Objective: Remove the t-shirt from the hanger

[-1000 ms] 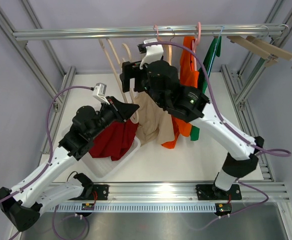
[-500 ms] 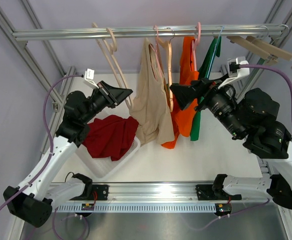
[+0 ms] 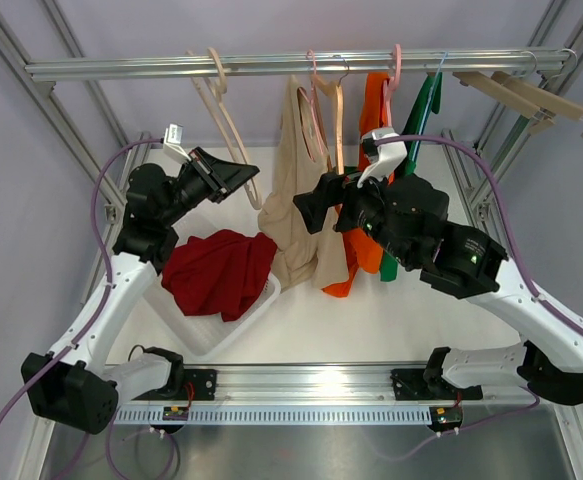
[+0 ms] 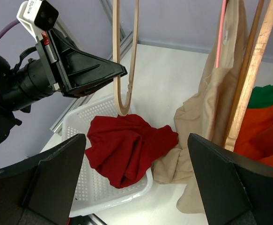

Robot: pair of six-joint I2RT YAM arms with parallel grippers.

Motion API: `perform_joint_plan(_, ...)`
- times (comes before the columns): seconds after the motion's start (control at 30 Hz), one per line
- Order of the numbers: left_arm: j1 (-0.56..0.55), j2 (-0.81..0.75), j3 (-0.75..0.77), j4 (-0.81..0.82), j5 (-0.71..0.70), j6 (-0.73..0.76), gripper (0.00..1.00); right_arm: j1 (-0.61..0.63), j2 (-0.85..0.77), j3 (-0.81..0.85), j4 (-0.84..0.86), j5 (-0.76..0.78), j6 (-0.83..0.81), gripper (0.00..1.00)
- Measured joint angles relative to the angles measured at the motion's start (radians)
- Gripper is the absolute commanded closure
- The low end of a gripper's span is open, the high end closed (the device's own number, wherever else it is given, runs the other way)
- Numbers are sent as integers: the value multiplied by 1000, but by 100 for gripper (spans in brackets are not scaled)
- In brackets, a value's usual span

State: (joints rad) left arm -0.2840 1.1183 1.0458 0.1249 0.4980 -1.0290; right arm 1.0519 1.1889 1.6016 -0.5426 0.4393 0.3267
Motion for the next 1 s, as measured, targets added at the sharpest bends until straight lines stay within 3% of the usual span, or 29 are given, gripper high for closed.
perform_joint_plan(0.7, 92, 50, -5, 37, 82, -37, 100, 20, -36, -46, 55, -16, 11, 0)
perform_joint_plan(1.0, 113, 48, -42, 89, 97, -46, 91, 21, -70, -48, 60, -14, 10, 1)
